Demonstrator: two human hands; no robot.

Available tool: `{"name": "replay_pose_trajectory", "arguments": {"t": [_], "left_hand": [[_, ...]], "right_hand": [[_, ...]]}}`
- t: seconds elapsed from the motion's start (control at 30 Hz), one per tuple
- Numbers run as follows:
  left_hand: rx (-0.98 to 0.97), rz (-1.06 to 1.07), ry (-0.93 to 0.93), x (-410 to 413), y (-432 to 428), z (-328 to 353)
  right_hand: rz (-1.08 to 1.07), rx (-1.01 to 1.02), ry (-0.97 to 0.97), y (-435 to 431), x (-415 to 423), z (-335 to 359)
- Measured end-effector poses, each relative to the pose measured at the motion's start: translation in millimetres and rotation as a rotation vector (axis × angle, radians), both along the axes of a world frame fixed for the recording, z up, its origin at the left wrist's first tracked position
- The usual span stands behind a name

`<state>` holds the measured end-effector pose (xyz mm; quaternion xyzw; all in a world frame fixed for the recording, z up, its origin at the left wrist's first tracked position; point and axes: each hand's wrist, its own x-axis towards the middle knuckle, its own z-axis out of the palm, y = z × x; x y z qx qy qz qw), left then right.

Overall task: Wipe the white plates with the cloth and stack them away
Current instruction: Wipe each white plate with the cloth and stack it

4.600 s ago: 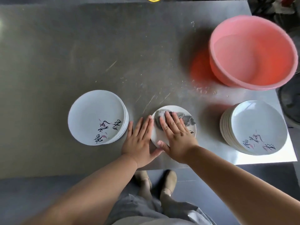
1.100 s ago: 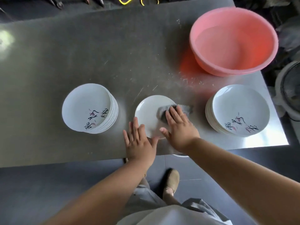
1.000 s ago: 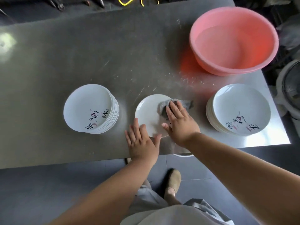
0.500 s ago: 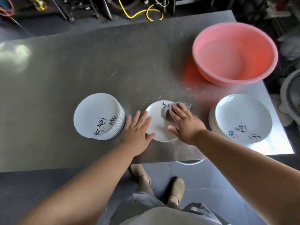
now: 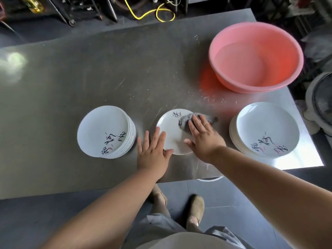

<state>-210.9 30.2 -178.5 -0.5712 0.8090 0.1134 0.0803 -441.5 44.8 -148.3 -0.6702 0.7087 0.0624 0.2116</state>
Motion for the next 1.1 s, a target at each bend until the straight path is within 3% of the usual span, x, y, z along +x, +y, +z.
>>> {"name": "replay_pose_trajectory", "arguments": {"t": [0.2,0.4,0.53,0.63,0.73,0.83,0.93,1.1], "left_hand": [[0.076,0.209,0.035,-24,42,12],[-0.091,-0.020,0.087,4,34,15],[0.016,-0.178,-0.053,16,-14,3],[0.013,-0.125,-0.038,13,-7,-1],[-0.055,-0.084,-0.019,7,2,-1],[-0.055,-0.088,-0.022,6,3,2],[-0.025,-0.042,-0.024,-1,7,6],[-0.010,0.061,-0.037,-13,16,8]], "right_hand": [[0.115,0.035,-0.103,75,34,2],[0.251,-0.016,0.013,23,-15,1],[0.080,0.004,0.017,4,-17,1],[-0.050,-0.012,-0.021,39,15,-2],[0.049,0.038,-0.101,88,38,-3],[0.133,0.061,-0.132,77,20,-4],[0.059,0.002,-0.034,36,-8,-6],[-0.037,0.005,-0.081,45,1,-10]]}}
